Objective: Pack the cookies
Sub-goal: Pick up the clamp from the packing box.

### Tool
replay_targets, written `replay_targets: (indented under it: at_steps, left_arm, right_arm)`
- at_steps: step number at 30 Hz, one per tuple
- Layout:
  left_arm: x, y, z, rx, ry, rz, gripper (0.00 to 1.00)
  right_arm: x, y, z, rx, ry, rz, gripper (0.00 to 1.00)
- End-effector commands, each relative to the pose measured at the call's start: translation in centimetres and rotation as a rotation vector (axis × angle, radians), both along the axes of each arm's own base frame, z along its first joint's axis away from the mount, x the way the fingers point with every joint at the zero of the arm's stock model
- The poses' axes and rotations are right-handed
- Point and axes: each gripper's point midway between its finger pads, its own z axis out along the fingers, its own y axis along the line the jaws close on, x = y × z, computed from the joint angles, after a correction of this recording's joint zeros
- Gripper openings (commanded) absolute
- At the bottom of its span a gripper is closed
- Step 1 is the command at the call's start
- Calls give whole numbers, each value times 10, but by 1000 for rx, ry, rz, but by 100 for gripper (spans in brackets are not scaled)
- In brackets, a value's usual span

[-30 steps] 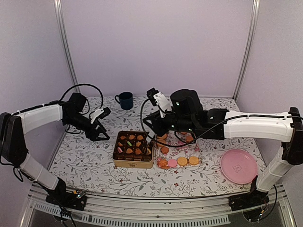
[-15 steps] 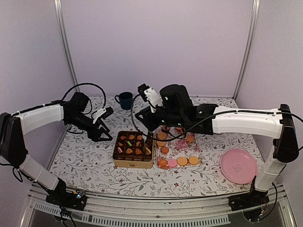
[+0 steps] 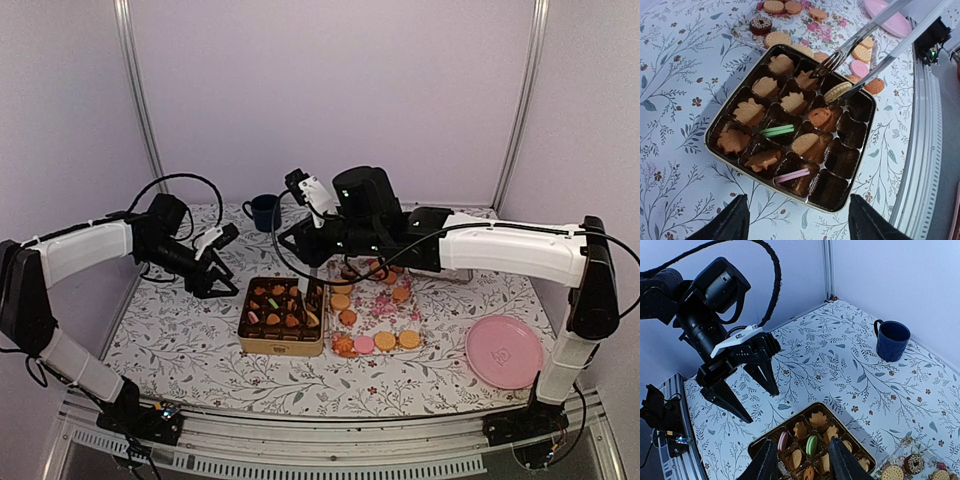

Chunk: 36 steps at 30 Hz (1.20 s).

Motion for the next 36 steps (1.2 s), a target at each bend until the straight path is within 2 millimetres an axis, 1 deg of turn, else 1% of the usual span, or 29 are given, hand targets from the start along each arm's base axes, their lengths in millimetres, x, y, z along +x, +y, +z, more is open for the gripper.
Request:
replay_targets:
  at_steps: [1,3,5,8,10,13,15,17,20,24,26,29,32,36]
  left_arm:
    - [-2,-10,12,-55,-22,-35,68]
    - [-5,-18,16,-81,-17,-64,68]
    - [-10,-31,27,-127,-20,-111,68]
    - [-18,-53,43,-216,-45,-209,68]
    - [-23,-68,49,-262,-59,-271,68]
    - [-30,-92,47,-294,-68,-355,67]
    - [-33,-106,45,-312,-48,-399,64]
    - [-33,-116,41,-332,-11,-416,60]
    - [-31,-122,38,-365,1,-414,57]
    - [-35,-125,46,-429,-35,-432,52]
    - [-39,-127,47,-447,-44,-450,49]
    - [-41,-133,40,-453,-37,-468,44]
    - [-38,-137,35,-461,-11,-474,39]
    - [-36,-140,34,-484,-11,-468,35]
  right_arm:
    - [0,1,19,31,-15,19,37]
    - [-2,2,17,24,-12,25,35]
    - [-1,1,14,16,-7,24,35]
    - [-2,2,15,23,-3,26,35]
    - [-3,1,19,38,-5,26,35]
    - [-4,0,24,57,-6,21,35]
    - [-4,-1,27,71,-11,19,35]
    - [-4,-1,29,77,-13,19,35]
    - [-5,-2,31,88,-10,19,35]
    - [-8,-6,32,110,-8,15,34]
    - [-10,-10,34,135,-5,9,34]
    - [-11,-14,33,161,-3,-1,33]
    - [-12,-16,33,176,4,-5,32]
    - [-13,-16,37,197,6,-3,30]
